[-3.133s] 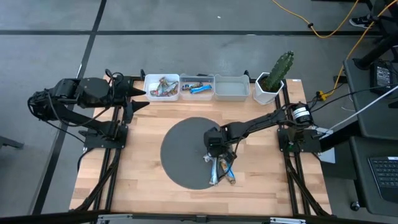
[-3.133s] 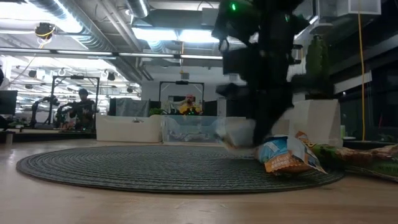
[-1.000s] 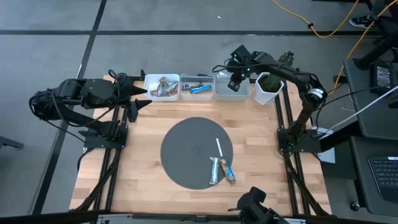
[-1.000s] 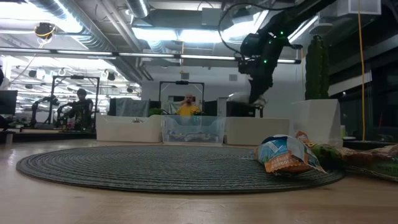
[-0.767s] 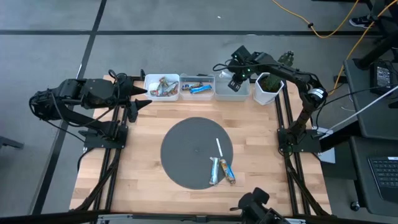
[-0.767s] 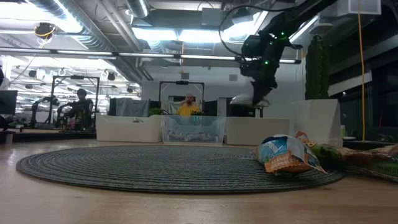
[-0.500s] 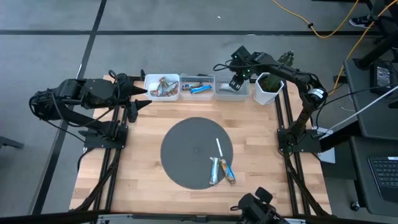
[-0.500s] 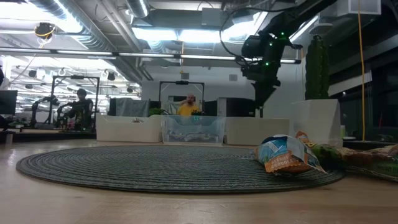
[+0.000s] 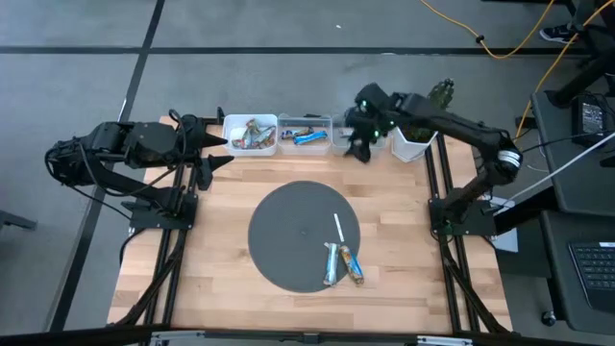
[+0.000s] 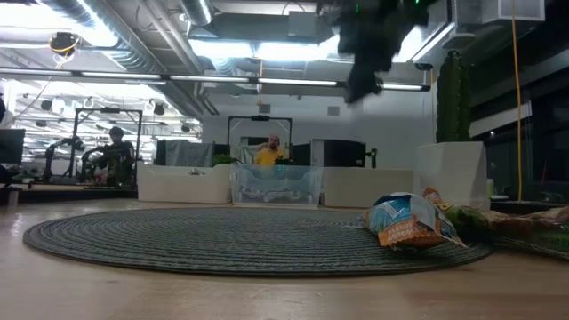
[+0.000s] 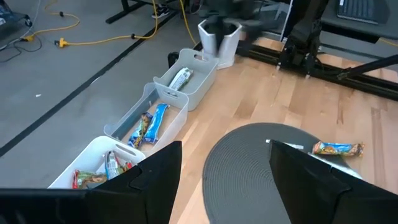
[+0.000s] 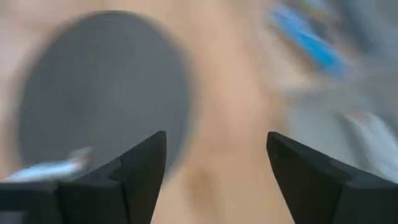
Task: Pick and place Granola Bars by type
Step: Put the orange granola bar into the gray bin
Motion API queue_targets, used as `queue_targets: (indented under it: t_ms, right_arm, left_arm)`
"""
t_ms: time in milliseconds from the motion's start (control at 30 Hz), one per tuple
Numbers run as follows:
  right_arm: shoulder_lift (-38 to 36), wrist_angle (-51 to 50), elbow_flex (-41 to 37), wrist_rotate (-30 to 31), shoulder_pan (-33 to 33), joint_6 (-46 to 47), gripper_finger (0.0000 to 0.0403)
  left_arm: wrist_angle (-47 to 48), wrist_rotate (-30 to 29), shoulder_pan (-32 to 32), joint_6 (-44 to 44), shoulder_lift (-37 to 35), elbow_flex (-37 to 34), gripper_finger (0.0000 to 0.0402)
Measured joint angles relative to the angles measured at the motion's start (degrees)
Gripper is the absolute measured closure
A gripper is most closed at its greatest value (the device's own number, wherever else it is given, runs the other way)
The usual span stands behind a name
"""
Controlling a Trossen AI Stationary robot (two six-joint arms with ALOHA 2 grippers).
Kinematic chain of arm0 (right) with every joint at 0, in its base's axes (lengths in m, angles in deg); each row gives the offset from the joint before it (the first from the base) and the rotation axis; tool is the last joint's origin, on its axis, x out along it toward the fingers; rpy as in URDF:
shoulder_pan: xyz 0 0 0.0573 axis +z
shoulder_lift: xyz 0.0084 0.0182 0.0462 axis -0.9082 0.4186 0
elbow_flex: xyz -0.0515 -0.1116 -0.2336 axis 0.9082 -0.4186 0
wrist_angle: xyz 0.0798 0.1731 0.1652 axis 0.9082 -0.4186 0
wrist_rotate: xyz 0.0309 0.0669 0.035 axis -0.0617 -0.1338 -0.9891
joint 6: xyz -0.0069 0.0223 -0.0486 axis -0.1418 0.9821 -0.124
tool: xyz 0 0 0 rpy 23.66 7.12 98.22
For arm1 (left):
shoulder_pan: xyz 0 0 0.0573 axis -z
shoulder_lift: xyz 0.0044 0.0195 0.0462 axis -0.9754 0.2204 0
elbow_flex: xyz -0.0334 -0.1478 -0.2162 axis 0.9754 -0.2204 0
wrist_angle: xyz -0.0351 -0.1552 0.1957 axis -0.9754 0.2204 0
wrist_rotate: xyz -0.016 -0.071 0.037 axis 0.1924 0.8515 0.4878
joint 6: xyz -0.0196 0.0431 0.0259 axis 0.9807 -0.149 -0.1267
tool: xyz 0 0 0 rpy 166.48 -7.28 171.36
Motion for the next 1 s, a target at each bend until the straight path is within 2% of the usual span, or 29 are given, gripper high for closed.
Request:
queue_targets:
  t_ms: [100,167,300,400,533,700,800,1000]
  right_arm:
    - [-3.5,0.0,0.0,-7.0,7.3,-0.6,0.0135]
    - [-5.7,-0.4,0.0,-9.5,12.6,-0.4,0.014]
    - [-10.7,-2.5,0.0,-9.6,24.0,-1.0,0.0149]
    - [-14.0,-1.9,0.0,-4.6,31.9,1.1,0.0157]
    - [-16.2,-1.4,0.0,2.0,38.7,10.0,0.0166]
    - [-15.7,-1.7,0.0,6.4,42.7,25.3,0.0171]
    - [-14.1,-3.0,0.0,11.3,44.5,34.7,0.0169]
    - [-8.2,-7.2,0.0,18.5,48.1,49.2,0.0134]
  left_arm:
    - [1.4,0.0,0.0,0.0,0.0,0.0,0.0171]
    - [2.2,0.0,0.0,0.0,0.0,0.0,0.0171]
    - [3.8,0.4,0.0,0.1,-0.1,0.0,0.0171]
    - [4.1,1.6,0.0,0.0,-0.2,0.0,0.0171]
    - [4.1,1.9,0.0,-0.9,-0.2,0.0,0.0171]
    - [4.1,3.2,0.0,-1.7,-0.2,0.0,0.0171]
    - [4.1,4.4,0.0,-2.4,-0.3,0.0,0.0171]
    - [4.1,5.4,0.0,-2.8,-0.5,0.0,0.0171]
